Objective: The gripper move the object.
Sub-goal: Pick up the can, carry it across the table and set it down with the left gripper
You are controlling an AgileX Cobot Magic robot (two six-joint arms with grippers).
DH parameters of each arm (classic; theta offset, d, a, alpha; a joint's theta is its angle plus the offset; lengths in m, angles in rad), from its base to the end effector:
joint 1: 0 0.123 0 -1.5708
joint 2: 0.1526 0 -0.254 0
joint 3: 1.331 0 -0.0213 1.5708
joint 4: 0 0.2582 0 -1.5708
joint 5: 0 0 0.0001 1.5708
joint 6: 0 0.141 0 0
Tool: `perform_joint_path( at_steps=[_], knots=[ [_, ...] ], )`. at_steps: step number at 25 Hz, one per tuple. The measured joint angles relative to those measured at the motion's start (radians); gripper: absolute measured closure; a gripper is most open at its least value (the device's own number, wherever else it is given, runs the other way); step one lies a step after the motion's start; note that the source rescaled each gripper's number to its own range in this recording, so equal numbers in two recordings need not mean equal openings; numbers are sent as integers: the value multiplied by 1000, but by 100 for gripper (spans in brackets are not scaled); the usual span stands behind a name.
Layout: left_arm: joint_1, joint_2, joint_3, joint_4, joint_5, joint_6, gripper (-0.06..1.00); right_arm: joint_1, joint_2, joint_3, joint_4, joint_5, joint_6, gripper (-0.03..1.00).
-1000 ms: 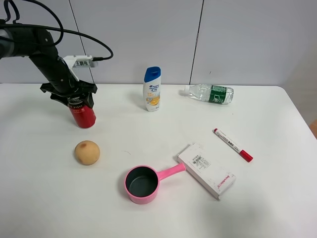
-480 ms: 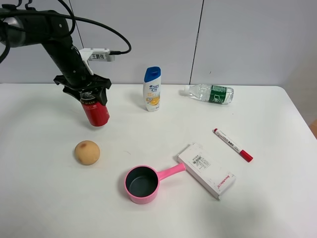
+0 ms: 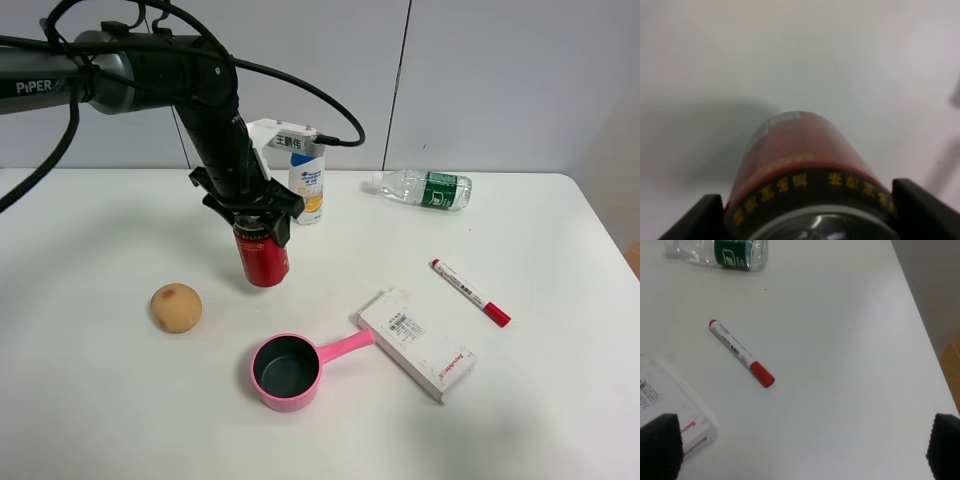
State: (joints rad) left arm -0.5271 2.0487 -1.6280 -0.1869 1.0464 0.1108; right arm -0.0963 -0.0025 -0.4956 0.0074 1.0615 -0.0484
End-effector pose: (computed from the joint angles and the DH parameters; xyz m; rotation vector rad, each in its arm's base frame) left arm 0.3585 -0.2349 0.1273 0.8216 2.8593 -0.3079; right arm 0.0773 -0.0066 0.2567 0.0487 2.0474 -0.0814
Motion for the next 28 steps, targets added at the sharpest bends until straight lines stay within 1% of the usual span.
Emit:
perform_joint_path(
  at_steps=[4,7,11,19,23,28],
  knots=[
    [-39,0,0,-2,37,-1,92,0,0,0,0,0,0,-3],
    [-50,0,0,-2,38,-10,92,0,0,0,0,0,0,-3],
    [-60,0,10,2,-2,-47,92,0,0,0,0,0,0,-3],
    [-88,-1,128,-13,-103,-54,92,0,0,0,0,0,0,-3],
    [-99,-1,134,-17,-136,-55,92,0,0,0,0,0,0,-3],
    [-103,-1,134,-29,-128,-54,92,0,0,0,0,0,0,-3]
  ],
)
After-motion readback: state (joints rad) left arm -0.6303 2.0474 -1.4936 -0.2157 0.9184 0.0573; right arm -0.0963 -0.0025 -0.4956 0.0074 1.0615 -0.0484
